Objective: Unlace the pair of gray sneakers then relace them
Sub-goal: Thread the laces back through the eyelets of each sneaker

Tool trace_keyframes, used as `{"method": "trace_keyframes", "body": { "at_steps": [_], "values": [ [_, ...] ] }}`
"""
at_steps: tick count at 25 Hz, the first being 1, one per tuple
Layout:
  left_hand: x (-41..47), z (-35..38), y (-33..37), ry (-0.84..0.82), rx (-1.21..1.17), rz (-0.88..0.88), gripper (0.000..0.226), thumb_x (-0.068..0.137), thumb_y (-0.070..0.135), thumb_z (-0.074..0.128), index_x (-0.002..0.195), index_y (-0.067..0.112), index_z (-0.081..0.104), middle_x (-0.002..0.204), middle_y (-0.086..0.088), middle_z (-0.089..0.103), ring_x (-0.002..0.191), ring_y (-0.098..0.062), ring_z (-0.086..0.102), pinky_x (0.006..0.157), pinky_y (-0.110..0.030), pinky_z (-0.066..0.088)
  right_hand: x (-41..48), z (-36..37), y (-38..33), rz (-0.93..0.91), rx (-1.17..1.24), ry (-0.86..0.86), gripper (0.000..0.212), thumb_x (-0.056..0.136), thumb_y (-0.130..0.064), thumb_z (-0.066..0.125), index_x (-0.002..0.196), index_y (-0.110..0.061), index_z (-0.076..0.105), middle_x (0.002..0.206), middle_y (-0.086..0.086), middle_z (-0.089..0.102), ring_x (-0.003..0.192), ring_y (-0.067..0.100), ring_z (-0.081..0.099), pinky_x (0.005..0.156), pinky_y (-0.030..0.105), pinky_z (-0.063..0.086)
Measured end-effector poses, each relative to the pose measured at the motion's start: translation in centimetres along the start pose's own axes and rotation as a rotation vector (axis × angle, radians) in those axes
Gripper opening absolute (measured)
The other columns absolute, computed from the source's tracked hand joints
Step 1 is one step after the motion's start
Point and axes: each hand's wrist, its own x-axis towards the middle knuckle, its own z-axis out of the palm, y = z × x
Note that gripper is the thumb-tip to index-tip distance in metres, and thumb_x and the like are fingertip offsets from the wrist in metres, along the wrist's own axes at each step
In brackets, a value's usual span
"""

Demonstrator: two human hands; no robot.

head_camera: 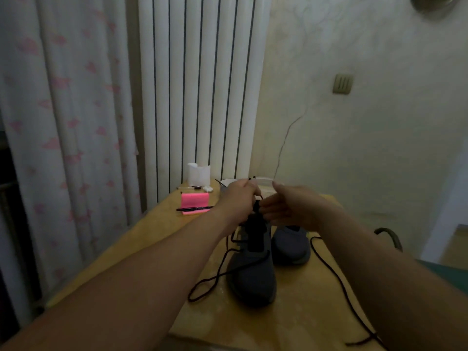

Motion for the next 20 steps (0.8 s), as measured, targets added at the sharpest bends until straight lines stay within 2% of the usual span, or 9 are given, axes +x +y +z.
{"method": "trace_keyframes", "body": {
  "at_steps": [2, 4, 6, 8, 10, 12, 14, 17, 20],
  "values": [
    [0.5, 0.2, 0.5, -0.018, 0.093, 0.046, 0.035, 0.110, 0.033, 0.042, 0.088, 0.017, 0.063, 0.072, 0.000, 0.057, 0.065, -0.019, 0.052, 0.059, -0.031, 0.041, 0.1, 0.8, 0.6, -0.058, 0.178, -0.104, 0.055, 0.109, -0.052, 0.041, 0.122, -0.009, 0.072, 0.113, 0.012, 0.078, 0.109, 0.027, 0.073, 0.096, 0.044, 0.056],
    [0.8, 0.2, 1.0, -0.052, 0.186, 0.080, 0.039, 0.112, 0.036, 0.039, 0.095, 0.013, 0.066, 0.083, -0.004, 0.064, 0.076, -0.020, 0.059, 0.067, -0.033, 0.046, 0.9, 1.4, 0.2, -0.103, 0.311, -0.099, 0.045, 0.109, -0.046, 0.048, 0.128, -0.011, 0.069, 0.108, 0.009, 0.079, 0.107, 0.027, 0.075, 0.088, 0.044, 0.058],
    [1.2, -0.2, 1.8, -0.087, 0.247, 0.106, 0.042, 0.113, 0.036, 0.037, 0.101, 0.008, 0.065, 0.079, -0.002, 0.059, 0.066, -0.015, 0.053, 0.058, -0.031, 0.041, 1.8, 1.3, -0.8, -0.123, 0.371, -0.084, 0.039, 0.106, -0.040, 0.057, 0.125, -0.009, 0.071, 0.098, 0.006, 0.076, 0.102, 0.027, 0.075, 0.087, 0.045, 0.060],
    [1.8, -0.9, 2.6, -0.110, 0.256, 0.135, 0.038, 0.114, 0.033, 0.037, 0.106, 0.009, 0.065, 0.074, 0.002, 0.056, 0.060, -0.011, 0.048, 0.053, -0.029, 0.036, 2.1, 0.8, -2.3, -0.118, 0.376, -0.079, 0.031, 0.103, -0.035, 0.062, 0.115, -0.009, 0.074, 0.087, 0.006, 0.071, 0.096, 0.026, 0.072, 0.097, 0.049, 0.058],
    [2.5, -1.2, 3.0, -0.109, 0.322, 0.189, 0.033, 0.113, 0.030, 0.038, 0.114, 0.014, 0.067, 0.081, 0.002, 0.062, 0.066, -0.012, 0.055, 0.057, -0.030, 0.043, 2.2, 0.4, -3.8, -0.143, 0.302, -0.034, 0.025, 0.103, -0.029, 0.063, 0.109, -0.008, 0.073, 0.086, 0.006, 0.073, 0.089, 0.024, 0.071, 0.096, 0.049, 0.059],
    [3.5, -1.4, 3.1, -0.136, 0.498, 0.236, 0.032, 0.111, 0.022, 0.039, 0.123, 0.013, 0.067, 0.102, -0.004, 0.070, 0.085, -0.018, 0.064, 0.076, -0.037, 0.056, 1.9, 0.3, -5.2, -0.191, 0.125, 0.039, 0.027, 0.102, -0.030, 0.065, 0.111, -0.005, 0.073, 0.097, 0.009, 0.078, 0.089, 0.023, 0.076, 0.082, 0.043, 0.063],
    [4.3, -1.4, 3.2, -0.151, 0.669, 0.234, 0.033, 0.109, 0.011, 0.040, 0.127, 0.007, 0.067, 0.112, -0.009, 0.069, 0.091, -0.019, 0.062, 0.082, -0.033, 0.055, 2.2, 0.3, -5.9, -0.228, -0.033, 0.105, 0.028, 0.101, -0.031, 0.068, 0.111, -0.005, 0.074, 0.101, 0.013, 0.078, 0.092, 0.025, 0.076, 0.073, 0.038, 0.063],
    [4.6, -0.9, 2.9, -0.124, 0.457, 0.249, 0.032, 0.111, 0.023, 0.043, 0.115, 0.009, 0.071, 0.082, -0.001, 0.062, 0.065, -0.013, 0.053, 0.059, -0.029, 0.041, 2.8, 0.2, -6.0, -0.298, 0.016, 0.178, 0.021, 0.104, -0.023, 0.063, 0.109, -0.006, 0.076, 0.104, 0.016, 0.077, 0.095, 0.029, 0.074, 0.073, 0.035, 0.064],
    [3.4, 0.3, 0.6, -0.171, 0.121, 0.036, 0.040, 0.113, 0.036, 0.040, 0.102, 0.009, 0.067, 0.065, 0.005, 0.044, 0.052, -0.010, 0.038, 0.049, -0.027, 0.031, 4.0, -0.2, -5.9, -0.286, 0.213, 0.250, 0.026, 0.107, -0.023, 0.055, 0.105, -0.004, 0.072, 0.105, 0.014, 0.079, 0.095, 0.028, 0.076, 0.086, 0.039, 0.059]
  ]
}}
